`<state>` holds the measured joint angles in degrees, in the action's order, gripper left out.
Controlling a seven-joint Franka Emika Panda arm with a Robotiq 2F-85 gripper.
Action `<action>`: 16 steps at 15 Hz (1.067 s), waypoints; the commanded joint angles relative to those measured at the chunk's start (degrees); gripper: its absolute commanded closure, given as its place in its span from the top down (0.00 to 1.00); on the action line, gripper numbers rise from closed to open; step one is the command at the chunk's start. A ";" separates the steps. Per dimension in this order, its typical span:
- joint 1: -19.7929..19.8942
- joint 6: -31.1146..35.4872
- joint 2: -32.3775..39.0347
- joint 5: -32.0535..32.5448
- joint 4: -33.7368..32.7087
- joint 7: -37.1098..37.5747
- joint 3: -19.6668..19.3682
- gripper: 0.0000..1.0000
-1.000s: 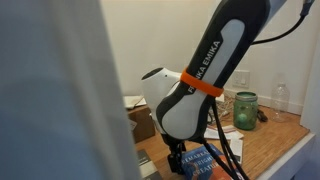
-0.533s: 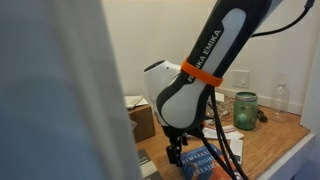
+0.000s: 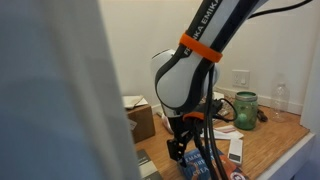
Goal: Move the blue book towards the edge
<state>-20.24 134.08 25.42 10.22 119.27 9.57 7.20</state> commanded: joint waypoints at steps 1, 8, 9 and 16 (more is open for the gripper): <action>1.07 2.98 -5.60 -4.67 8.62 7.80 0.74 1.00; -0.21 20.95 -8.75 -4.16 20.88 24.21 -3.47 1.00; -0.51 23.66 -9.08 -4.05 21.97 25.97 -4.32 1.00; -1.36 28.54 -9.02 -3.56 24.51 31.67 -7.80 1.00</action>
<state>-20.72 161.56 17.39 6.52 142.52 39.21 0.15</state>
